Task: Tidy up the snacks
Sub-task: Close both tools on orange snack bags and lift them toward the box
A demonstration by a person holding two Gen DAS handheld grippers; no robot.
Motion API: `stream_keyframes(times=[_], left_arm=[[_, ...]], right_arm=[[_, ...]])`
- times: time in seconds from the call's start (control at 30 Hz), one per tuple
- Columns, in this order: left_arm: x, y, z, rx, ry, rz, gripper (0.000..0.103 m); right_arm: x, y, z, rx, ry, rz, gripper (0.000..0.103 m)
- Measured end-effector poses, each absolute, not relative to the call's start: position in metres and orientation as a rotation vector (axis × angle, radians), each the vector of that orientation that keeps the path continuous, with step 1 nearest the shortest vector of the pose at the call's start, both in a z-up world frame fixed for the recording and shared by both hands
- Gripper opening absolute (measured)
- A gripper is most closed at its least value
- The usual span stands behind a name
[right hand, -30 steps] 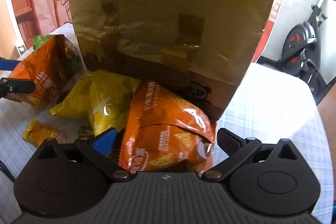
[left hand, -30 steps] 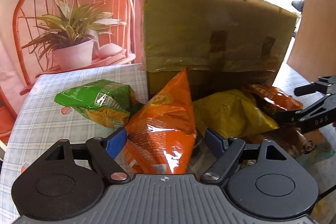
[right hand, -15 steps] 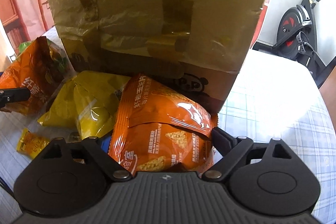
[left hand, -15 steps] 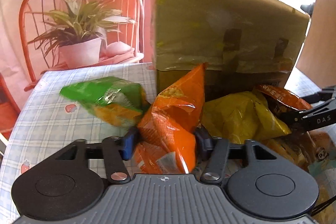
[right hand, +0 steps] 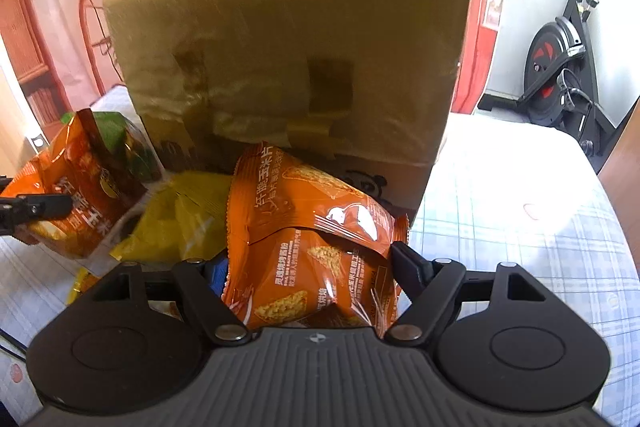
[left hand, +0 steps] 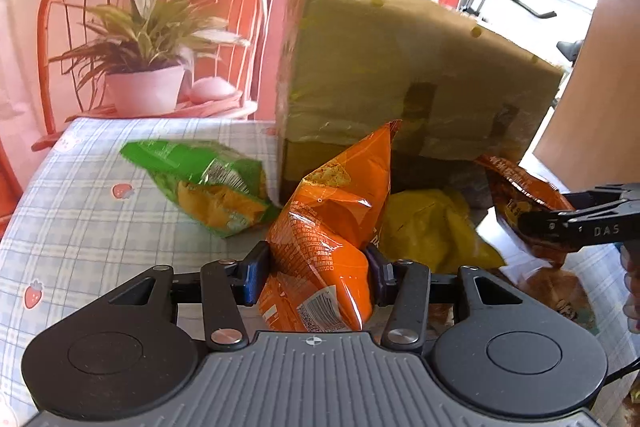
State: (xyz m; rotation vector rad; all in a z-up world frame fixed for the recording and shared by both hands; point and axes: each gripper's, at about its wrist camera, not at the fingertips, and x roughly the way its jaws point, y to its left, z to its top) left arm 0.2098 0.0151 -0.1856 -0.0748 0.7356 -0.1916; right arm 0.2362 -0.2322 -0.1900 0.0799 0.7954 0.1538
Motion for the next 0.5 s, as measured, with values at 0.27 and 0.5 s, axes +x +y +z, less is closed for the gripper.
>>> stream_keyframes(times=[0.27, 0.5], left_arm=[[0.201, 0.01, -0.17, -0.1, 0.681, -0.209, 0.052], [0.196, 0.011, -0.157, -0.115, 0.639, -0.221, 0.052]], right_arm=[[0.221, -0.232, -0.175, 0.09, 0.756, 0.149, 0.078], [0.211, -0.235, -0.169, 0.108, 0.732, 0.129, 0.078]])
